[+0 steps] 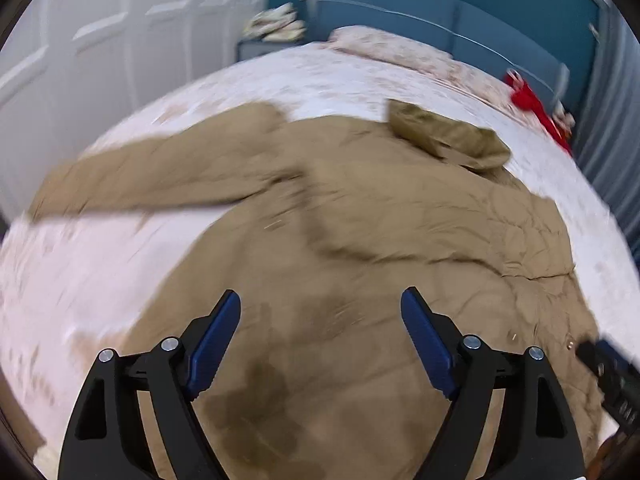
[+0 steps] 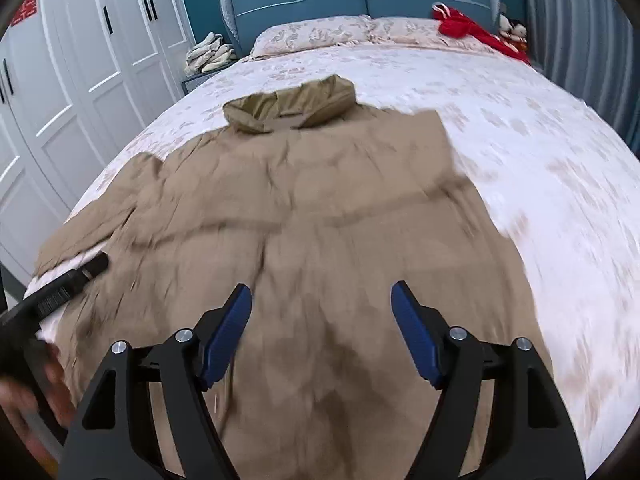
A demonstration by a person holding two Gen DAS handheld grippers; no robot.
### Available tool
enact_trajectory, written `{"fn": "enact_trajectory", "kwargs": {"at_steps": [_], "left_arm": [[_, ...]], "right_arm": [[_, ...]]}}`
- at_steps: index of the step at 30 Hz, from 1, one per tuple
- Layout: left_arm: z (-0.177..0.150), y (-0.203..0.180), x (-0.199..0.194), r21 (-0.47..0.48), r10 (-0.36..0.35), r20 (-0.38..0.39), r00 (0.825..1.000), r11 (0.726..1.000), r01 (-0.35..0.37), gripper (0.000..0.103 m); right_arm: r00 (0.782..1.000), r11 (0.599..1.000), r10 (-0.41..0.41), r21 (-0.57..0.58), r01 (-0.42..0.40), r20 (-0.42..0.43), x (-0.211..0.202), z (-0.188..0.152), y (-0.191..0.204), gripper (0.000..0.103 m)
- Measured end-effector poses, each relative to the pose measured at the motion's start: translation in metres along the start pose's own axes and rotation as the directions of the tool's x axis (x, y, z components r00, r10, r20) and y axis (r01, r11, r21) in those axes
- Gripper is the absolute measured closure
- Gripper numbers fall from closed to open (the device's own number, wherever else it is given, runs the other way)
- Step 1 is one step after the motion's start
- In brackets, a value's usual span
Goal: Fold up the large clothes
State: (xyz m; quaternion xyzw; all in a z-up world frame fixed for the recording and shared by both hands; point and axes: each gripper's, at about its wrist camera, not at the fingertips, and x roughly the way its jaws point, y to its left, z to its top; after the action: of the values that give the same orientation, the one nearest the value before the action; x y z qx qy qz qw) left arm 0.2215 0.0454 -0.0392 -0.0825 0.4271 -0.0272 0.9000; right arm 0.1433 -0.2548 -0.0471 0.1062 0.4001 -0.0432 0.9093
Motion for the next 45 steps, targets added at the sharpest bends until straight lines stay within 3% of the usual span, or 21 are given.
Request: {"fn": "enact_trajectory", "kwargs": {"at_steps": [3,6,7,8,9,12,13,15,18,20,23,30,32,35,38,40,42,45], "left_arm": [[0.003,0.055,-0.016,-0.109,0.042,-0.007,0.999,0.993,-0.043,0.023],[0.003,0.104,-0.04,-0.185,0.143,0.009,0.99,0.973,-0.139,0.023],[-0.002,0.115,-0.051,-0.199,0.17,0.017,0.985,0.966,-0.164,0.023],[-0.008,0.121,-0.062,-0.204,0.182,0.032,0.983,0.964,-0.172,0.023],[-0.017,0.122,-0.073,-0.198,0.194,0.052,0.98,0.963,-0.18,0.023],[-0.039,0.106,-0.087,-0.122,0.181,0.064,0.981,0.977,-0.172,0.023],[-0.05,0.09,-0.089,-0.059,0.171,0.061,0.983,0.984,-0.168,0.023],[-0.063,0.071,-0.089,-0.017,0.143,0.049,0.988,0.99,-0.142,0.023],[-0.066,0.058,-0.083,-0.049,0.082,0.006,0.997,0.995,-0.082,0.023],[-0.058,0.061,-0.08,-0.105,0.05,-0.017,0.999,0.993,-0.052,0.023],[-0.042,0.059,-0.083,-0.113,0.065,0.01,0.998,0.992,-0.063,0.023],[-0.048,0.028,-0.076,0.08,0.122,0.028,0.992,0.989,-0.124,0.021],[-0.044,0.033,-0.067,0.061,0.114,-0.004,0.993,0.992,-0.114,0.021],[-0.02,0.071,-0.055,-0.096,0.091,-0.021,0.996,0.991,-0.093,0.021],[0.015,0.135,-0.035,-0.288,0.1,-0.012,0.995,0.952,-0.099,0.021],[0.04,0.183,-0.019,-0.38,0.165,-0.005,0.986,0.912,-0.155,0.022],[0.064,0.235,0.0,-0.46,0.246,-0.018,0.969,0.859,-0.226,0.022],[0.084,0.297,0.03,-0.543,0.291,-0.092,0.952,0.787,-0.293,0.024]], "right_arm": [[1.0,0.999,-0.024,0.024,0.024,-0.018,-0.022,-0.028,-0.004,0.033],[0.999,0.998,-0.047,0.051,0.048,-0.019,-0.038,-0.056,-0.002,0.033],[0.998,0.996,-0.055,0.069,0.055,-0.006,-0.045,-0.067,-0.001,0.031],[0.998,0.995,-0.065,0.08,0.064,0.007,-0.05,-0.073,-0.001,0.02],[0.995,0.991,-0.095,0.095,0.091,0.04,-0.057,-0.086,0.002,0.011],[0.986,0.989,-0.142,0.064,0.137,0.084,-0.065,-0.104,0.012,0.011],[0.986,0.989,-0.147,0.035,0.145,0.073,-0.063,-0.104,0.017,0.011],[0.989,0.991,-0.136,-0.009,0.137,0.055,-0.062,-0.101,0.026,0.011],[0.989,0.992,-0.121,-0.018,0.123,0.087,-0.07,-0.098,0.035,0.01],[0.992,0.993,-0.114,-0.029,0.116,0.056,-0.068,-0.096,0.04,0.01],[0.995,0.993,-0.104,-0.049,0.104,0.007,-0.058,-0.089,0.05,0.01],[0.991,0.988,-0.125,-0.085,0.128,0.039,-0.056,-0.083,0.069,0.009],[0.992,0.989,-0.12,-0.077,0.123,0.041,-0.055,-0.079,0.068,0.009],[0.992,0.989,-0.125,-0.07,0.128,0.032,-0.05,-0.073,0.065,0.009],[0.99,0.987,-0.136,-0.085,0.138,0.023,-0.041,-0.067,0.065,0.009],[0.991,0.988,-0.132,-0.08,0.132,0.015,-0.036,-0.064,0.065,0.009],[0.992,0.989,-0.129,-0.072,0.129,0.005,-0.031,-0.062,0.066,0.009],[0.992,0.989,-0.124,-0.081,0.123,-0.018,-0.021,-0.06,0.071,0.009]]}}
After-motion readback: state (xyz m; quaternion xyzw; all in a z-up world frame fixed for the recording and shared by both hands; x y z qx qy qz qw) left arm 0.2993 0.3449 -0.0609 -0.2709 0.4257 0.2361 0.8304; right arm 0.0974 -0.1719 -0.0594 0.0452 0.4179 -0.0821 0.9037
